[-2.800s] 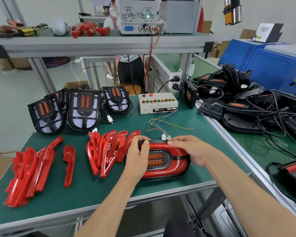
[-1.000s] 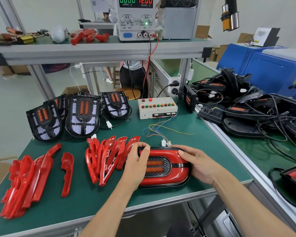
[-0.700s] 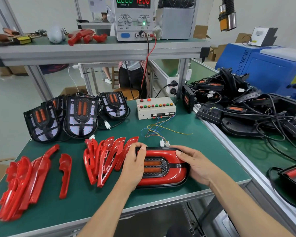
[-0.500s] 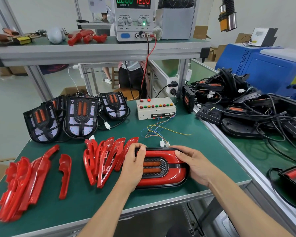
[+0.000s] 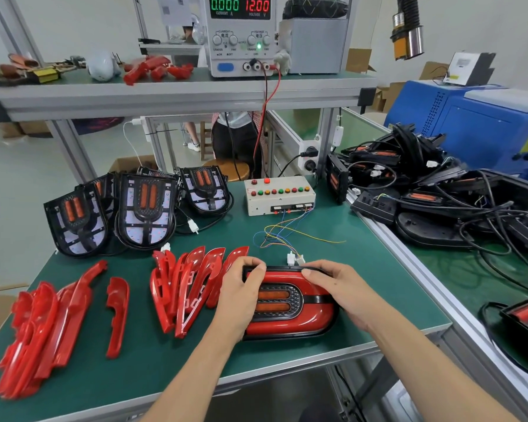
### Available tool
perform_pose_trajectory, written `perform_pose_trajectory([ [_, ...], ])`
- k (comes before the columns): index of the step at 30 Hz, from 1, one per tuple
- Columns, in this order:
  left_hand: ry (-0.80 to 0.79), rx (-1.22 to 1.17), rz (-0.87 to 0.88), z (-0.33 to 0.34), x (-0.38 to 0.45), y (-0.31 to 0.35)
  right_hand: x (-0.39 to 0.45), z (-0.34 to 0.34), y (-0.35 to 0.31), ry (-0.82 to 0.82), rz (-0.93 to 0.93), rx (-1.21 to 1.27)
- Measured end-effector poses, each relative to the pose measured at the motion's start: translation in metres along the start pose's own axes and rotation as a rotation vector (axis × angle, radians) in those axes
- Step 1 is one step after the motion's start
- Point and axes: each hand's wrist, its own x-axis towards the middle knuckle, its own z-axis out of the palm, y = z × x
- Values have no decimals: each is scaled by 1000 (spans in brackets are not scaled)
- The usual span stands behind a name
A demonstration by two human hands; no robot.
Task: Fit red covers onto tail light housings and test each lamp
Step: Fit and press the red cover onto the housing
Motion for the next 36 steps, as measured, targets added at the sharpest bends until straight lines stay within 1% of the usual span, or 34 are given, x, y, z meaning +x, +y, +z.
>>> perform_pose_trajectory([
  [4,-104,7,-16,-2,-2,0,2,1,-7,-22,-13,-191],
  [6,-110,51,9,-3,-2,-2,2,1,-6,-11,-37,-238],
  [9,-77,25,-31,-5,-3,-5,1,3,-3,-2,-59,-231],
  [13,-114,51,-104,-7,-3,-4,1,6,-1,-2,-38,-173],
  [15,-129,-3,-162,-7,-3,-4,2,8,-2,5,-24,-153],
  [17,-106,-61,-192,-4,-4,-4,3,8,-4,0,-6,-148],
  [20,-56,-72,-149,0,-5,-2,5,7,-10,-15,33,-167],
  [26,-22,-43,-61,6,-7,3,9,6,-15,-31,107,-134],
  [32,4,-57,-44,6,-9,2,10,6,-17,-33,120,-112],
  [36,28,-3,-17,7,-9,2,9,7,-20,-36,116,-110],
])
